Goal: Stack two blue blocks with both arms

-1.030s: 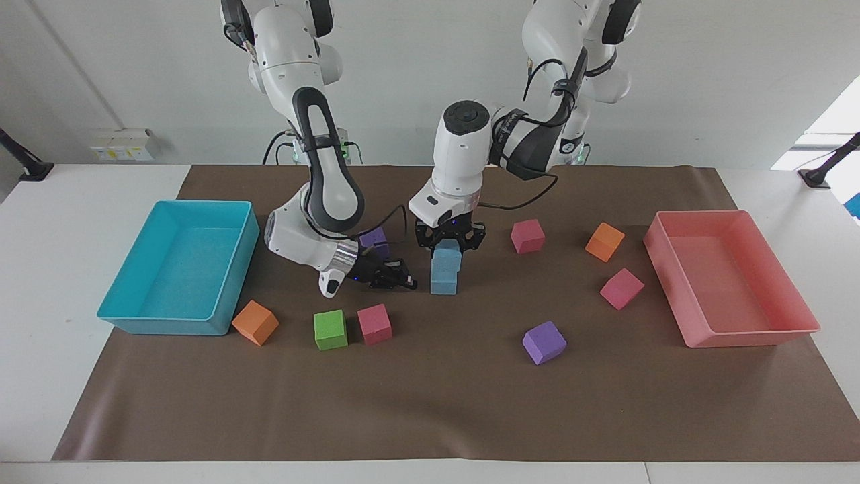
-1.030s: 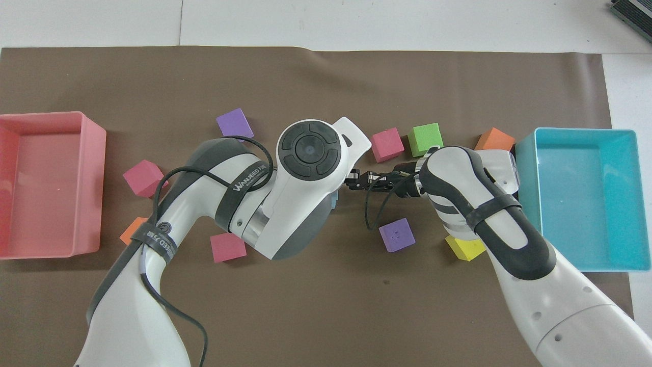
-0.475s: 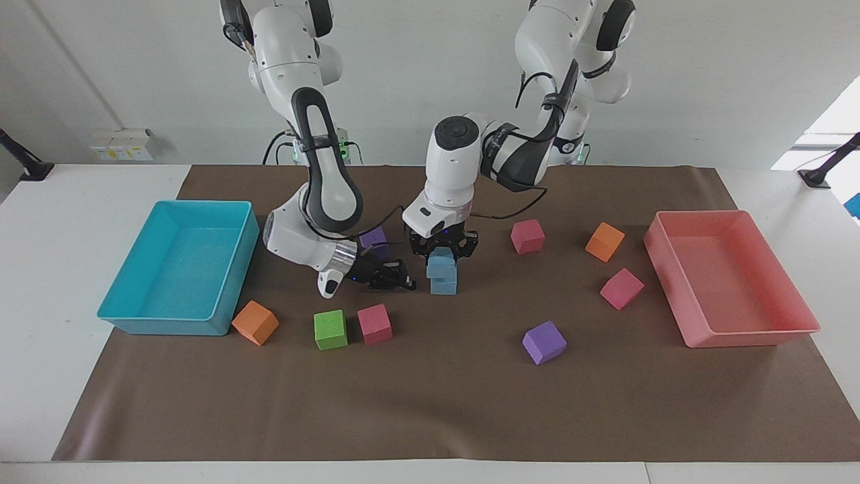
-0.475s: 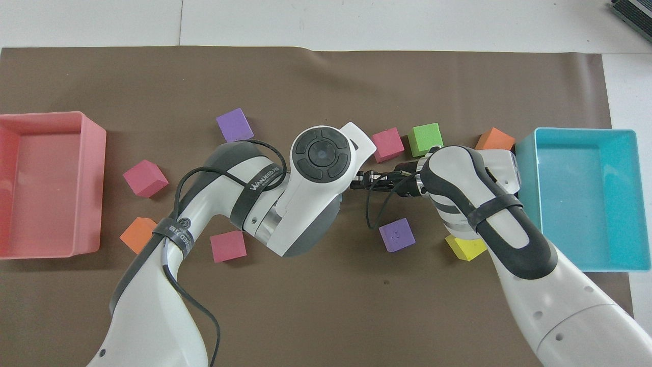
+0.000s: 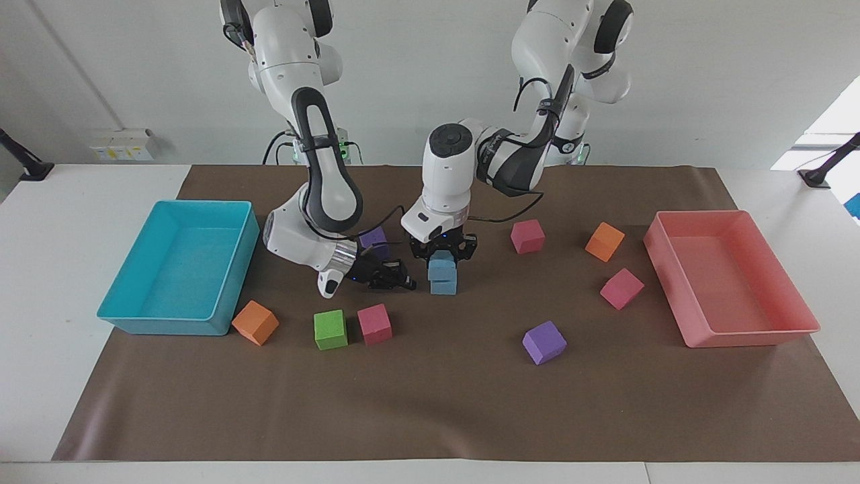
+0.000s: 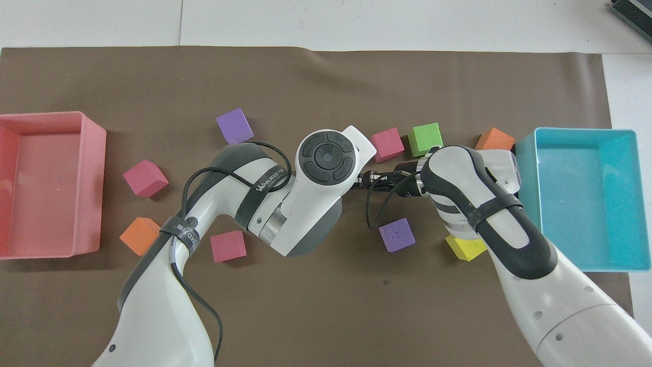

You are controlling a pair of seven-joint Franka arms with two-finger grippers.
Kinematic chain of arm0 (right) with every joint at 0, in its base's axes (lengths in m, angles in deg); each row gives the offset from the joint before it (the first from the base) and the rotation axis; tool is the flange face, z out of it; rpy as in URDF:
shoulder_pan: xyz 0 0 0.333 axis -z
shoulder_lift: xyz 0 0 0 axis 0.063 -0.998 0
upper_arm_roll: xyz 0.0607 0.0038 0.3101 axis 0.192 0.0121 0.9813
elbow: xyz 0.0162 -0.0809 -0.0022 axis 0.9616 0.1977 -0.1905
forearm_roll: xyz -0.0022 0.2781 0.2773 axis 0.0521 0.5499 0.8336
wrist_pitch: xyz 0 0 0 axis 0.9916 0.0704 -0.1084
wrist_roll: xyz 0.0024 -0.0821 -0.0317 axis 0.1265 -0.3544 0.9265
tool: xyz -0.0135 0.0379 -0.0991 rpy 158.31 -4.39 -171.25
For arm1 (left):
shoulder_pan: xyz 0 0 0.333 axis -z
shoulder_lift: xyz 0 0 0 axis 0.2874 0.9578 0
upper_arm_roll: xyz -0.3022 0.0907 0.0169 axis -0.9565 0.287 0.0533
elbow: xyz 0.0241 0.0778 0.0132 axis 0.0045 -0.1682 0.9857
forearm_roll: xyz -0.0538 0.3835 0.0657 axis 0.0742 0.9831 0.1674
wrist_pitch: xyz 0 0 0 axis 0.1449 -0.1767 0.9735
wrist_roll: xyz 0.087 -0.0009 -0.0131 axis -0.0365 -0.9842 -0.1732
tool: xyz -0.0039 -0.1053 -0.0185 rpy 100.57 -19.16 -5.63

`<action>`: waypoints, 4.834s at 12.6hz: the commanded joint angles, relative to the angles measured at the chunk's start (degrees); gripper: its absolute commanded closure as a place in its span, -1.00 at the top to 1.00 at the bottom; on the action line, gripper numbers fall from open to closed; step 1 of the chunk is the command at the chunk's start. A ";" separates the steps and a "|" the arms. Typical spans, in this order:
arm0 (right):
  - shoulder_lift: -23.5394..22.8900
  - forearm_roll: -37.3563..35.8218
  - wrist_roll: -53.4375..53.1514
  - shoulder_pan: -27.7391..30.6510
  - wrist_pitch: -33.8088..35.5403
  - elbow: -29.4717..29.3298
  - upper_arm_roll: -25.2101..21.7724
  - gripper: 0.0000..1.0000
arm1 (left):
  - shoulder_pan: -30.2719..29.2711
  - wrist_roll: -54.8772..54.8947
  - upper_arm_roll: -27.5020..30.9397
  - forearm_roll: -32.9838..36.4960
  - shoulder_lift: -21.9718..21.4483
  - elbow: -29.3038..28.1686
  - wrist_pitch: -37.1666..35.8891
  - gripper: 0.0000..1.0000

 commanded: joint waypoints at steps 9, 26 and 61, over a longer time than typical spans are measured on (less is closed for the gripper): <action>0.57 1.88 1.64 0.54 -1.31 1.13 0.69 -1.00 | 1.34 -1.39 1.05 1.77 -0.54 -2.53 2.22 -1.00; 0.57 1.97 1.64 0.19 -1.40 1.13 0.69 -1.00 | 1.34 -1.39 1.14 1.77 -0.80 -2.97 1.08 -0.63; 12.96 -56.54 -32.35 3.70 6.74 -4.75 -0.62 0.94 | -30.29 36.74 2.28 -1.91 -26.03 2.54 -26.92 1.00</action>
